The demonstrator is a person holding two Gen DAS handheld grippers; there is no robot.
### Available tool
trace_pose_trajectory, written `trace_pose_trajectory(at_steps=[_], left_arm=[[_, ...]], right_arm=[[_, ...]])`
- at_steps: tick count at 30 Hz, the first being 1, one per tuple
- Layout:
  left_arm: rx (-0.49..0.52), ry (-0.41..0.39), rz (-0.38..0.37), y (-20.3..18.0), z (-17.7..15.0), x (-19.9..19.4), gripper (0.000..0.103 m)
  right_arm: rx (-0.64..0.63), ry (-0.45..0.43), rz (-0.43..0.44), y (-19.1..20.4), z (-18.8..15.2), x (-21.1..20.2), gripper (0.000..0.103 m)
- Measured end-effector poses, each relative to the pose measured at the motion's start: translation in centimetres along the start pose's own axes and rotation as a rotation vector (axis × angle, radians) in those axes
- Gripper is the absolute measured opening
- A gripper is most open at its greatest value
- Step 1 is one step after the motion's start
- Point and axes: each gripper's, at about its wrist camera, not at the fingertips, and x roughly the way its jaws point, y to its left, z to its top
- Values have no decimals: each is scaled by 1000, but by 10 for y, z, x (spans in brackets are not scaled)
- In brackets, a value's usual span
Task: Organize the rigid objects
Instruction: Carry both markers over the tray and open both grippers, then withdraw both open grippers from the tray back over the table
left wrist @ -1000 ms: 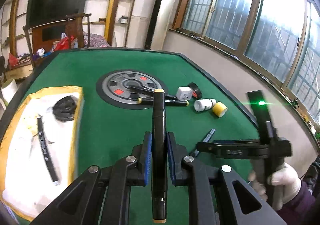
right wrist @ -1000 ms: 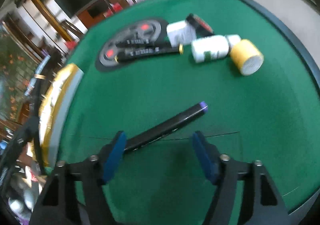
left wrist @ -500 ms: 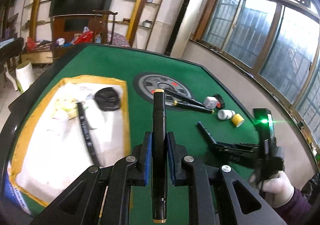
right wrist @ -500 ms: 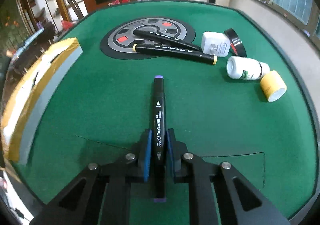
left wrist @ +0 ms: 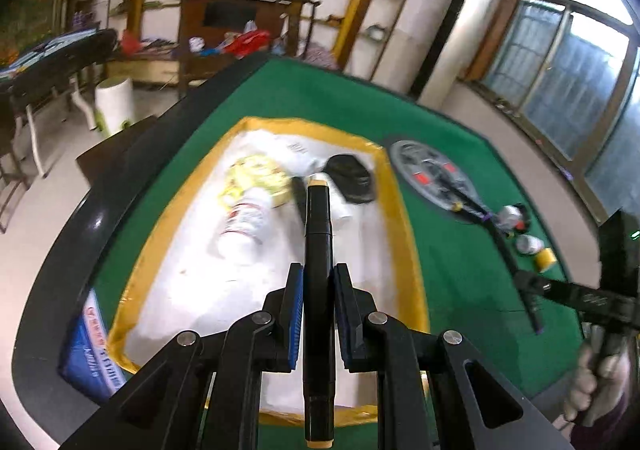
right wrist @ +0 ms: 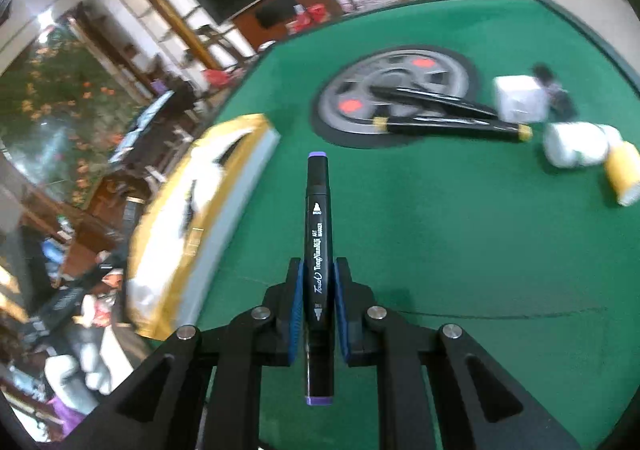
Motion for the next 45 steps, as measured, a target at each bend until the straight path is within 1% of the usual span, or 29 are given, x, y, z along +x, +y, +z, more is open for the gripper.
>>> trace_pose_trajectory(at_steps=[3, 5, 7, 11, 15, 18, 20, 24, 25, 26, 29, 30, 32, 34, 35, 36, 38, 39, 40, 42, 43, 45], left_arm=[[-6, 56, 28, 2, 0, 19, 14], [6, 83, 67, 1, 1, 33, 14], [0, 117, 82, 4, 2, 48, 14], [-11, 159, 114, 9, 4, 69, 14], [-14, 150, 105, 10, 4, 73, 15], [-18, 148, 89, 11, 3, 71, 19], [-24, 129, 83, 13, 3, 63, 30], [-55, 77, 72, 22, 10, 43, 44], [-67, 60, 71, 25, 11, 36, 50], [-74, 43, 74, 27, 12, 31, 55], [-82, -1, 100, 32, 15, 17, 66], [-84, -10, 105, 33, 15, 14, 67], [-85, -24, 118, 32, 15, 9, 74], [-86, -36, 137, 33, 15, 6, 76], [-82, -40, 149, 33, 16, 6, 77], [-75, -41, 167, 33, 16, 6, 77], [-63, -34, 240, 30, 15, 7, 79], [-58, -31, 270, 27, 15, 8, 80], [-51, -32, 298, 25, 15, 8, 80], [-37, -51, 328, 19, 13, 6, 80], [-30, -59, 341, 16, 13, 5, 80], [-2, -78, 370, 6, 12, 1, 80]], right_arm=[[4, 43, 80, 23, 10, 15, 14], [5, 72, 120, 40, 16, 26, 14], [-10, 94, 133, 57, 21, 38, 14], [-47, 130, 122, 87, 28, 61, 14], [-62, 168, 103, 106, 32, 82, 14], [-58, 193, 72, 117, 34, 98, 14], [-56, 204, 47, 123, 36, 107, 14], [-69, 206, -10, 130, 40, 116, 14], [-81, 199, -27, 131, 39, 117, 14], [-102, 192, -52, 136, 38, 118, 15], [-136, 178, -88, 143, 35, 119, 16], [-136, 181, -88, 144, 34, 120, 18], [-133, 178, -77, 146, 33, 120, 20], [-141, 174, -77, 147, 33, 119, 24], [-148, 170, -77, 147, 33, 118, 28], [-156, 161, -79, 147, 34, 116, 36], [-165, 128, -58, 146, 35, 106, 44], [-169, 115, -52, 143, 37, 103, 49], [-179, 82, -49, 141, 37, 93, 52], [-201, 29, -66, 138, 36, 80, 60], [-217, -5, -84, 135, 35, 72, 62], [-249, -79, -129, 129, 32, 54, 70]])
